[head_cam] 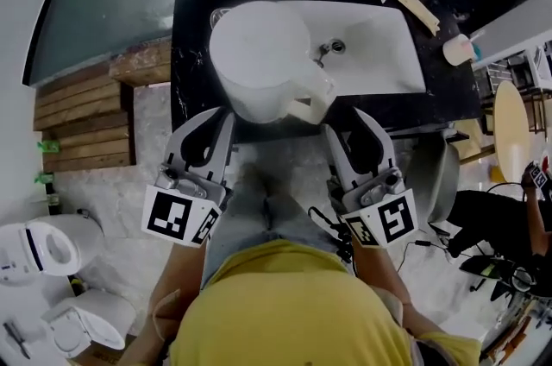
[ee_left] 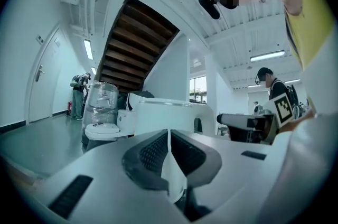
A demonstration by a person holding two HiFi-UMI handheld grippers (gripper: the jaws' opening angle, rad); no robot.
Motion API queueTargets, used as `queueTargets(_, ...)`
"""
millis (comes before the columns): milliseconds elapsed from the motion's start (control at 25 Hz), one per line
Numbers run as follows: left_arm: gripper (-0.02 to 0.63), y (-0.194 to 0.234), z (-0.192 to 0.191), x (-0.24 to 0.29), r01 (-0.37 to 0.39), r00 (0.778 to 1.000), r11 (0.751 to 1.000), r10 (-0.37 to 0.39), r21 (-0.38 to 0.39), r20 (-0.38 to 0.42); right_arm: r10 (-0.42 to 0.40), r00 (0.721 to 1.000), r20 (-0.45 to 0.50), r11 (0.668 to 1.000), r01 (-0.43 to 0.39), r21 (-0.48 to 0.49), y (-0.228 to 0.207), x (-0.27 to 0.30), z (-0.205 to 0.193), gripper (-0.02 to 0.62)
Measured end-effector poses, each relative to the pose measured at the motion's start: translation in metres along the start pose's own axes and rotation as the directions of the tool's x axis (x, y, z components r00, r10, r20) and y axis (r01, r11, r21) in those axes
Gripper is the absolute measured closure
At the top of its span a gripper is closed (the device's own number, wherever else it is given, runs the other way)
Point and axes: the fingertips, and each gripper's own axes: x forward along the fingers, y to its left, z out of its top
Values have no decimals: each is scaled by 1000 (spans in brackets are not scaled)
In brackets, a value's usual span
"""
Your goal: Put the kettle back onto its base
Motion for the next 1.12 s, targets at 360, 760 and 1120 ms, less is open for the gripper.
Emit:
queueTargets(360, 591, -51, 31, -29, -143, 990, 990, 143, 14, 12, 51, 999, -15, 999, -51, 8, 29, -15, 27, 549)
queueTargets(760, 595, -94, 35, -51, -163, 987, 986, 162, 27, 4, 110, 993, -36, 994, -111, -13, 54, -43, 42, 555)
queueTargets(1120, 595, -101, 30, -55, -142, 990, 989, 142, 49, -15, 118, 989, -86, 993, -118, -3, 62, -54, 32, 578)
